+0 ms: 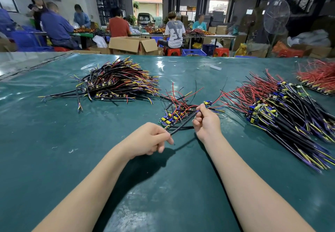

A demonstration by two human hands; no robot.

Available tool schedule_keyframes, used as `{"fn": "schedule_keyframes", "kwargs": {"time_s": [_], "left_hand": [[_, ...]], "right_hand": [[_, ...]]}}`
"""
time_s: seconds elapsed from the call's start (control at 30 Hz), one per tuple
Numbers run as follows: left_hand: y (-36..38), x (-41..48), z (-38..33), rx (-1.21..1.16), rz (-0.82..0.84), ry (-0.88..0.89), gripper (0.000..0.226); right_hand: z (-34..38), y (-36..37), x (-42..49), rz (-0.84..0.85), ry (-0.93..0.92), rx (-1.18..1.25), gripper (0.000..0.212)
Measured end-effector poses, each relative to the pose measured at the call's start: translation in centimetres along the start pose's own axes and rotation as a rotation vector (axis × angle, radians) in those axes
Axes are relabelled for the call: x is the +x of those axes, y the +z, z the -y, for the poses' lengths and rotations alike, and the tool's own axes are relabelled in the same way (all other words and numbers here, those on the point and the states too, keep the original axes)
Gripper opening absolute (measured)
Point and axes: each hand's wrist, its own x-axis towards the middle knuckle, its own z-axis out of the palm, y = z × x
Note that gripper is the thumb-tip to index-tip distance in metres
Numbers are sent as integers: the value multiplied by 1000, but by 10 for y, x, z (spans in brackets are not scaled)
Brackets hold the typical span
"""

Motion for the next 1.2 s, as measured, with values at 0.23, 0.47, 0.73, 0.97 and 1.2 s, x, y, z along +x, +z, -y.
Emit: {"fn": "schedule_keyframes", "kwargs": {"time_s": [0.23, 0.47, 0.73, 0.97, 1.2], "left_hand": [[-1, -6, -8, -376, 203, 142, 20], [10, -1, -7, -503, 51, -2, 24], [11, 0, -6, -677, -8, -108, 21], [16, 0, -8, -626, 78, 34, 26], [16, -3, -10, -599, 64, 83, 26]], "right_hand": [[-4, 3, -2, 60, 102, 45, 32], [-1, -2, 6, 20, 109, 124, 33], [0, -4, 9, 42, 140, 108, 32], [0, -2, 7, 35, 110, 89, 31], [-1, -1, 6, 46, 90, 72, 31]]}}
